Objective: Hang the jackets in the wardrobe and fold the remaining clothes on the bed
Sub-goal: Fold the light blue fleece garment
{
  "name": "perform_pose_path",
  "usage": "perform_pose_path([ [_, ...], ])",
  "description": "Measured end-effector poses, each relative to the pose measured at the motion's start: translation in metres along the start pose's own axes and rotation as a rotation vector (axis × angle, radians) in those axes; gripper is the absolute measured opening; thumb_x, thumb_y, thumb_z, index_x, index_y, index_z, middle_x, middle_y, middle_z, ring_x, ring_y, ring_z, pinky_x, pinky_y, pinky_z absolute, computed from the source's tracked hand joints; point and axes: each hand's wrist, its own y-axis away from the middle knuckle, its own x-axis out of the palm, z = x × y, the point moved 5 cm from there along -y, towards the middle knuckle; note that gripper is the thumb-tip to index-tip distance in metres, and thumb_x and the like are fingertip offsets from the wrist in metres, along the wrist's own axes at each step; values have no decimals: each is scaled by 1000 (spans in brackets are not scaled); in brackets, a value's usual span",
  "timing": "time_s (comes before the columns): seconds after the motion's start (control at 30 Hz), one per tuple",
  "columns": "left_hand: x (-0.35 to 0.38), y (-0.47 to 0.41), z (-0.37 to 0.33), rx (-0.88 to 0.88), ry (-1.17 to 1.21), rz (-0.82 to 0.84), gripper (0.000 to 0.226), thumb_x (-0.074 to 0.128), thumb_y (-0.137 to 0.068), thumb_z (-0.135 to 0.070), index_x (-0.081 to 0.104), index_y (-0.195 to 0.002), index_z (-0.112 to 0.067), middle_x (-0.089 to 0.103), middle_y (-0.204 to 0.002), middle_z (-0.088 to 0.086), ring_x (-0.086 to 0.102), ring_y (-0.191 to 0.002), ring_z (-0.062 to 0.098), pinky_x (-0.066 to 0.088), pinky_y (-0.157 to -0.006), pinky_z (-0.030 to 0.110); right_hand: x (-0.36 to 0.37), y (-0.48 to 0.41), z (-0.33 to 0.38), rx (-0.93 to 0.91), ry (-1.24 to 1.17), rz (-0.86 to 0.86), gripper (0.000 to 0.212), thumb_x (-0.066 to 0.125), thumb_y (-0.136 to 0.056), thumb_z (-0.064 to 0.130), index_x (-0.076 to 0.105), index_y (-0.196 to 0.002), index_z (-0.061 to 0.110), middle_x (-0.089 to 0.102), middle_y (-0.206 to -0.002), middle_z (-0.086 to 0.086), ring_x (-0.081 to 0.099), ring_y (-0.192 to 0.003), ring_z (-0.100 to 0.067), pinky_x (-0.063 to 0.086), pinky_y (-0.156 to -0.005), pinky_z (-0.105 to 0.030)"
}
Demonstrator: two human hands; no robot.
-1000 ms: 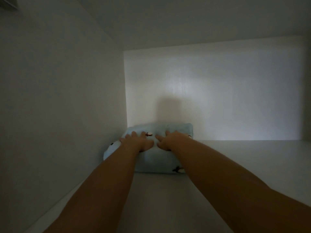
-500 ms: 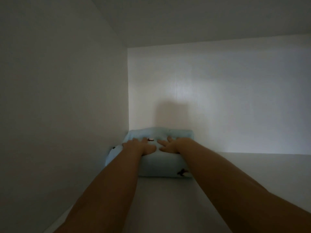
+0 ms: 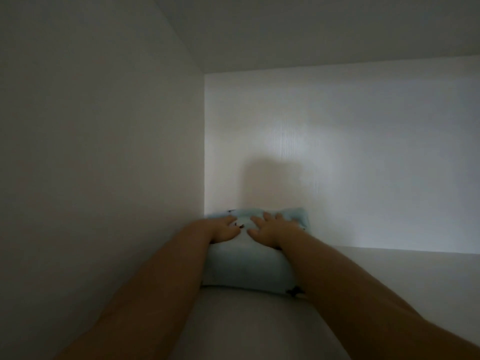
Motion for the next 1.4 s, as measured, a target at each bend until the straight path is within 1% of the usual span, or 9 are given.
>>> perform_pose_path([
  [0.13,-2,-3,2,-21,49,6,63,23,-97,-59,6,-151,-31,13,-159,7,22,-142,29,17,-116,42,-4,1,-4,-17,-130,2,70,27,-94,63,16,-152,25,18,-158,-7,22,-143,-29,17,-117,-46],
  [0.33,-24,43,-26,-187,-382,-444,45,32,-96,-42,41,-134,-21,45,-139,9,45,-125,27,35,-102,40,-2,57,-13,65,-113,5,65,20,-94,61,7,-151,33,-2,-160,-4,-1,-146,-32,7,-113,-61],
  [0.5,-36,85,-50,-150,-365,-475,40,29,-99,-33,35,-135,-19,46,-135,8,48,-120,27,36,-99,40,-18,142,-38,-43,-35,30,58,18,-99,54,19,-149,26,15,-157,-8,19,-141,-35,18,-113,-54],
  [0.77,-39,199,-133,-25,-383,-409,43,36,-98,-28,34,-138,-12,52,-132,10,52,-119,29,41,-100,43,-61,298,-80,39,131,19,60,23,-97,59,9,-150,37,3,-161,1,6,-147,-25,10,-115,-53],
  [0.9,-49,280,-215,182,-336,-582,40,37,-97,-28,36,-134,-13,61,-114,7,60,-98,24,38,-70,27,-89,396,-98,60,133,-39,58,23,-97,57,10,-151,37,-4,-160,4,0,-148,-23,9,-116,-49],
  [1.0,-47,356,-284,385,-252,-665,40,37,-96,-33,38,-131,-14,64,-99,5,59,-81,22,33,-61,27,-105,490,-115,95,143,-98,59,24,-97,56,8,-150,39,-8,-160,6,-4,-147,-22,8,-118,-48],
  [1.1,-31,443,-348,628,-42,-717,41,41,-94,-40,41,-129,-19,65,-92,1,60,-80,23,41,-61,30,-110,612,-127,135,84,-199,58,29,-96,55,10,-150,41,-4,-160,6,-1,-147,-18,8,-118,-38],
  [1.2,0,536,-409,869,238,-675,46,49,-91,-43,43,-132,-23,67,-107,1,62,-92,26,49,-75,36,-98,758,-131,233,13,-299,60,28,-93,57,14,-149,41,3,-160,7,3,-147,-14,9,-118,-32],
  [1.4,104,742,-540,1292,608,-398,46,65,-85,-36,55,-125,-17,69,-110,-2,65,-94,28,50,-80,34,-40,1035,-118,640,2,-300,62,21,-90,64,8,-148,45,-1,-159,15,0,-146,-7,14,-118,-30],
])
